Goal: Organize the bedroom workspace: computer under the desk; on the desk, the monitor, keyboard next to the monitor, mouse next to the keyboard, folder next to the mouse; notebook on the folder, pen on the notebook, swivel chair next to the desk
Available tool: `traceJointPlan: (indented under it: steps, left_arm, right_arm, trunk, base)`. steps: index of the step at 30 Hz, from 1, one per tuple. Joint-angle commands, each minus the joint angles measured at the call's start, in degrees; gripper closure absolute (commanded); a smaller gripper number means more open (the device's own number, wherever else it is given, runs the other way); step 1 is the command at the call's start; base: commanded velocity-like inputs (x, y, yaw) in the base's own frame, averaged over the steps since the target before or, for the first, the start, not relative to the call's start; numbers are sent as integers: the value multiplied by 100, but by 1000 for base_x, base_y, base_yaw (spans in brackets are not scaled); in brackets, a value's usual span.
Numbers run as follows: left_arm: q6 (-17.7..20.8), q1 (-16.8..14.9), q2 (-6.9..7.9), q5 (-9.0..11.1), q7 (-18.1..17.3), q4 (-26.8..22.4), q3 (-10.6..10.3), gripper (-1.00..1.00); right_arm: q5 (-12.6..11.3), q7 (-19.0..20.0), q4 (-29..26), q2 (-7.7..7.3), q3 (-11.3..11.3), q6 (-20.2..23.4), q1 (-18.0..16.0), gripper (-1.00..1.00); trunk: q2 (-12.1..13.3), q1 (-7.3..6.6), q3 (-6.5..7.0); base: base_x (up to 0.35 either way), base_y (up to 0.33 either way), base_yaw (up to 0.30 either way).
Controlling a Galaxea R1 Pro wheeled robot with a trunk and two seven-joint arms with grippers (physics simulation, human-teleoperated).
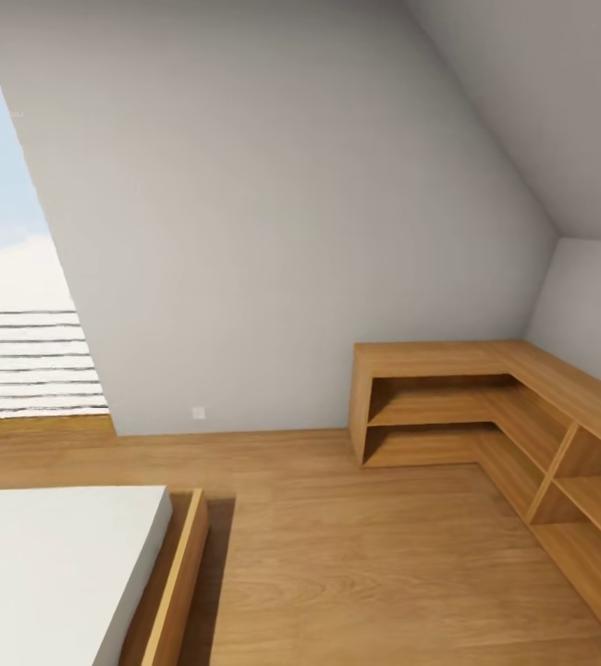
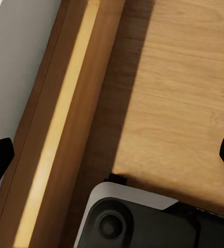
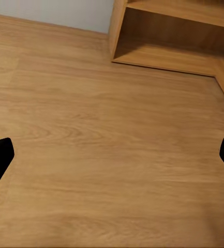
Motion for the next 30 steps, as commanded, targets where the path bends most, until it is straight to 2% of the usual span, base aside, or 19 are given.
traceJointPlan:
  steps: [1,22,30]
  left_arm:
    - [-20,-1,7,58,39,-8,-43,-100]
    - [-20,-2,0,57,39,-7,-43,-100]
    - [-18,-1,-1,58,39,-6,-43,-100]
  right_arm:
    - [-20,-33,8,3,49,-13,-5,-100]
    - [-13,-33,8,5,49,5,-5,-100]
    - [-13,-33,8,3,49,7,-5,-100]
  trunk:
    - [-5,5,-7]
    - [-5,5,-7]
    - [-5,5,-7]
  base:
    - [328,0,0]
    - [328,0,0]
    - [328,0,-138]
